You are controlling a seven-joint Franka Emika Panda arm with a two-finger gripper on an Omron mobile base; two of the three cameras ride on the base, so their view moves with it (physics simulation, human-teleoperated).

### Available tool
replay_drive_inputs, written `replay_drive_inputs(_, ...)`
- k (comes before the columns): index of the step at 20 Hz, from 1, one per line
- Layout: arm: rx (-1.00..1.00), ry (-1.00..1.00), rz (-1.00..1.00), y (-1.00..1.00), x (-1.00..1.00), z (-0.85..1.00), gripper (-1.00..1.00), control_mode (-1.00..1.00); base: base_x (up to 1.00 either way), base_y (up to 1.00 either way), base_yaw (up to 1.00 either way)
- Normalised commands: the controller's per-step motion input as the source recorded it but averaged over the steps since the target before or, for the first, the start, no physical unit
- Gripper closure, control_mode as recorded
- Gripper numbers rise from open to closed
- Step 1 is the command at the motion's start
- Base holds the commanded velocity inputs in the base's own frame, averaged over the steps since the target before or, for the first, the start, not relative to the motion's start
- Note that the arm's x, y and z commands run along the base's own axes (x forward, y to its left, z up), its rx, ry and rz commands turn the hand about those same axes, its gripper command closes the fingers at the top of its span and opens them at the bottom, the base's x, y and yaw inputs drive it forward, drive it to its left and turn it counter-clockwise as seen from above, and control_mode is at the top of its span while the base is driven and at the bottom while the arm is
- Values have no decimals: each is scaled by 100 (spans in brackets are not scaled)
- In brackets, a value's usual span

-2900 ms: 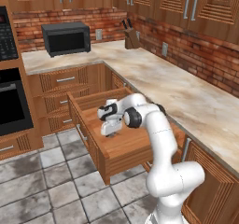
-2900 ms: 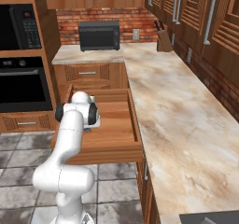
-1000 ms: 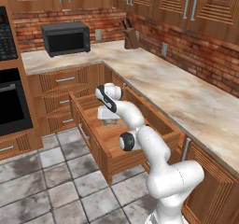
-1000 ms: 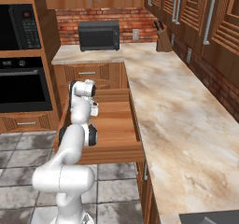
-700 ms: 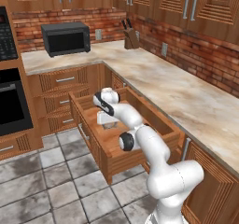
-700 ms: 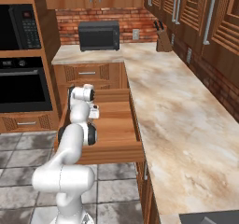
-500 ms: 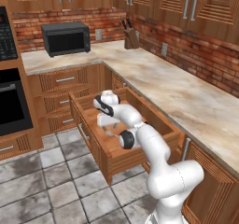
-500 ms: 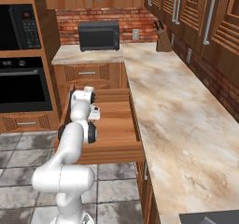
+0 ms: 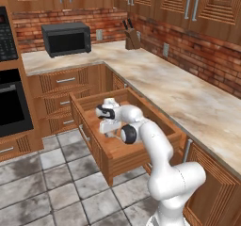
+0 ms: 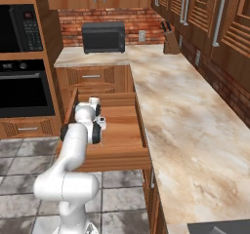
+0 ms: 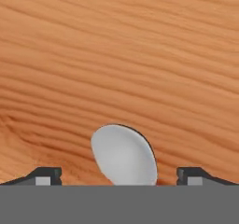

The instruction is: Pick up the metallic utensils from the counter and place them in the open drawer. Make sure not to pick up any wooden utensils.

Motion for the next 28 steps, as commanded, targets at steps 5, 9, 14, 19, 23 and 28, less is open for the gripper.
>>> replay_drive_inputs(5,0,-2,0,0,-21,91,-100,-100,0,0,0)
replay_drive_inputs(9,0,-7,0,0,-47,97,-100,-100,0,0,0)
replay_drive_inputs(14,1,-38,-7,0,-79,81,-100,-100,0,0,0)
replay_drive_inputs(19,3,-43,-14,-2,-100,76,-100,-100,0,0,0)
replay_drive_inputs(23,11,-34,-25,-15,-100,64,-100,-100,0,0,0)
replay_drive_inputs(28,9,-29,-29,-12,-84,96,-100,-100,0,0,0)
